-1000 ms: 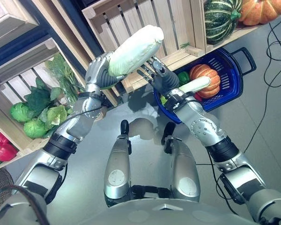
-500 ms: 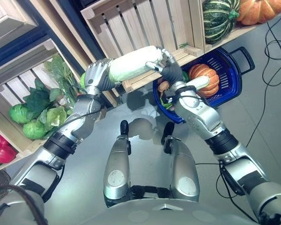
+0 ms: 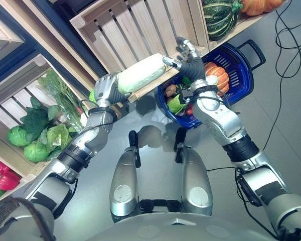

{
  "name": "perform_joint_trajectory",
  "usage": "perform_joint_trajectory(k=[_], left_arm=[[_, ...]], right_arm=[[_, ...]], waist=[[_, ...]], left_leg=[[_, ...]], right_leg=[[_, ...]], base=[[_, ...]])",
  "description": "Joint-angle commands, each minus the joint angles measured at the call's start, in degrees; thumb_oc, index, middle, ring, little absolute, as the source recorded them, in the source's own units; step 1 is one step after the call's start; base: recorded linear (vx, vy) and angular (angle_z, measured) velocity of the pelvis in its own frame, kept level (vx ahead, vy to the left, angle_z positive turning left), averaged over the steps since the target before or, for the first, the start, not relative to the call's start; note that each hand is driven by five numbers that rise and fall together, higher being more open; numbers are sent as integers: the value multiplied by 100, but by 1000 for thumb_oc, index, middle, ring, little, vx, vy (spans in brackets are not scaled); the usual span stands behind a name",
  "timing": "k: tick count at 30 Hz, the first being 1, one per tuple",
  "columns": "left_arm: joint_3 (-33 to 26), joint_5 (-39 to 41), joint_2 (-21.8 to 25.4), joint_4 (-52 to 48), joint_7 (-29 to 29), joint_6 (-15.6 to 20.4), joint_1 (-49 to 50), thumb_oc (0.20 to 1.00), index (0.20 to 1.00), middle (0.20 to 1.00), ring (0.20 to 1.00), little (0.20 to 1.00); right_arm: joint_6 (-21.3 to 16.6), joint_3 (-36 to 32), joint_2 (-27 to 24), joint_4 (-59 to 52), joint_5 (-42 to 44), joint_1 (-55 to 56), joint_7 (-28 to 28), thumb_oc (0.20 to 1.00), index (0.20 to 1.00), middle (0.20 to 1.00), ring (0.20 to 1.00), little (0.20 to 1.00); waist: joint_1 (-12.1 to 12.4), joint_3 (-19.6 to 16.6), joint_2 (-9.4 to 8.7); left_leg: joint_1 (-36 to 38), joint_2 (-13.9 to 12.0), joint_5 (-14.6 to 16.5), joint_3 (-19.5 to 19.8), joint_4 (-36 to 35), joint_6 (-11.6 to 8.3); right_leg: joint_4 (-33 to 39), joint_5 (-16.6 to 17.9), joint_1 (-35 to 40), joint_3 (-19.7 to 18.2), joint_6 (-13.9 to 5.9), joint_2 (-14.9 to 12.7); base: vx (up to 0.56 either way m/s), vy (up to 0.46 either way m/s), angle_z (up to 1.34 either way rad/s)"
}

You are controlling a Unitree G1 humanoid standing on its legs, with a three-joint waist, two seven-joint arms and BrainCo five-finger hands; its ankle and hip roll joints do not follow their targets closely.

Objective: Pick up fruits and vegetables into the basket

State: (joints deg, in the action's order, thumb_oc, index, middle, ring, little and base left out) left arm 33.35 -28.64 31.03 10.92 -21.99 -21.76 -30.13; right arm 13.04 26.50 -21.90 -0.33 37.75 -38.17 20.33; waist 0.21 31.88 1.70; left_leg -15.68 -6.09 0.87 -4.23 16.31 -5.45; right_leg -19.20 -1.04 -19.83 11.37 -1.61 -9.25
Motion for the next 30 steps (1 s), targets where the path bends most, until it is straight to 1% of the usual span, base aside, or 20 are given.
perform_joint_trajectory(k=[1,2,3,4,5,6,7,8,10,11,13,16,17,20,25,27,30], left_arm=[[136,234,-58,-354,-363,329,-85,200,200,200,200,200],[141,410,-110,-296,-406,409,-49,200,200,200,200,200],[147,530,-135,-261,-443,461,-34,200,200,200,200,200],[124,1046,-242,-189,-496,682,26,200,200,200,200,200],[86,1220,-288,-166,-540,788,53,200,200,200,200,200],[22,1491,-354,-128,-633,978,98,200,200,200,200,200],[-49,1582,-390,-101,-747,1170,130,200,200,200,200,200],[-84,1597,-390,-106,-752,1225,136,200,200,200,200,200],[-244,1928,-354,-238,-677,1417,159,200,200,200,200,200],[-354,2051,-352,-376,-584,1474,178,200,200,200,200,200],[-475,2220,-351,-514,-550,1595,208,200,200,200,200,200],[-547,2261,-366,-669,-453,1551,229,200,200,200,200,200],[-552,2315,-381,-726,-436,1535,243,200,200,200,200,200],[-547,2329,-399,-762,-444,1524,223,200,200,200,200,200],[-563,2318,-436,-785,-707,1487,183,200,200,200,200,200],[-586,2197,-418,-785,-728,1475,154,200,200,200,200,200],[-557,1877,-381,-810,-773,1416,90,200,200,200,200,200]], right_arm=[[-241,70,265,-448,464,-255,-76,1000,1000,1000,1000,1000],[-388,68,280,-461,421,-266,7,1000,1000,1000,1000,1000],[-451,53,288,-465,366,-264,39,1000,1000,1000,1000,1000],[-555,1,333,-503,289,-253,109,1000,1000,1000,1000,1000],[-579,-23,347,-519,251,-249,139,1000,1000,1000,1000,1000],[-631,-63,375,-555,193,-225,180,1000,1000,1000,1000,1000],[-628,-96,411,-599,157,-185,195,1000,1000,1000,1000,1000],[-604,-113,426,-619,147,-163,190,1000,1000,1000,1000,1000],[-461,-179,482,-671,140,-96,145,1000,1000,1000,1000,1000],[-410,-195,516,-667,41,-62,159,1000,1000,1000,1000,1000],[-280,-210,527,-628,124,-44,69,1000,1000,1000,1000,1000],[-186,-172,541,-568,207,-16,-87,1000,1000,1000,1000,1000],[-99,-117,557,-560,381,-10,-141,1000,1000,1000,1000,1000],[-19,-28,602,-495,641,-6,-114,1000,1000,1000,1000,1000],[-200,31,662,-261,392,13,196,1000,1000,1000,1000,1000],[-168,0,665,-184,540,42,117,1000,1000,1000,1000,1000],[-221,23,670,-106,607,88,-71,1000,1000,1000,1000,1000]], waist=[[141,-312,-181],[160,-318,-190],[162,-324,-193],[171,-323,-202],[170,-343,-206],[166,-359,-209],[161,-372,-208],[158,-377,-207],[154,-396,-209],[162,-410,-205],[175,-426,-202],[198,-447,-210],[213,-461,-218],[239,-463,-230],[277,-467,-292],[278,-472,-328],[282,-463,-370]], left_leg=[[-61,184,390,-250,105,320],[-49,178,390,-240,99,320],[-45,178,388,-233,93,318],[-17,176,440,-215,117,309],[-35,181,390,-211,77,314],[-32,178,387,-204,63,310],[-22,179,388,-196,51,309],[-18,180,391,-194,49,311],[-17,193,407,-188,72,319],[-16,202,407,-183,78,327],[1,212,416,-178,91,339],[20,225,426,-169,97,349],[33,231,429,-166,97,353],[51,228,432,-160,104,356],[87,221,436,-145,91,367],[98,222,453,-144,89,369],[95,212,465,-140,95,372]], right_leg=[[155,-354,338,-136,-286,-38],[161,-356,357,-121,-286,-42],[164,-354,364,-119,-289,-39],[122,-404,384,-126,-303,-34],[161,-356,367,-122,-301,-31],[163,-354,361,-126,-307,-28],[157,-357,356,-133,-315,-22],[152,-360,354,-137,-317,-21],[134,-367,350,-153,-317,-21],[134,-366,356,-152,-309,-20],[137,-368,385,-145,-297,-21],[152,-373,430,-137,-287,-24],[165,-373,457,-134,-279,-24],[167,-374,491,-120,-276,-34],[180,-369,546,-122,-271,-24],[191,-373,563,-128,-275,-16],[197,-370,576,-119,-274,-11]], base=[[29,-57,1],[24,-38,2],[34,-29,3],[13,-15,4],[14,-9,4],[0,0,0],[0,0,0],[0,0,0],[0,0,0],[0,0,0],[0,0,0],[10,-1,0],[0,0,0],[11,-7,1],[26,-19,8],[18,-12,5],[4,-6,1]])
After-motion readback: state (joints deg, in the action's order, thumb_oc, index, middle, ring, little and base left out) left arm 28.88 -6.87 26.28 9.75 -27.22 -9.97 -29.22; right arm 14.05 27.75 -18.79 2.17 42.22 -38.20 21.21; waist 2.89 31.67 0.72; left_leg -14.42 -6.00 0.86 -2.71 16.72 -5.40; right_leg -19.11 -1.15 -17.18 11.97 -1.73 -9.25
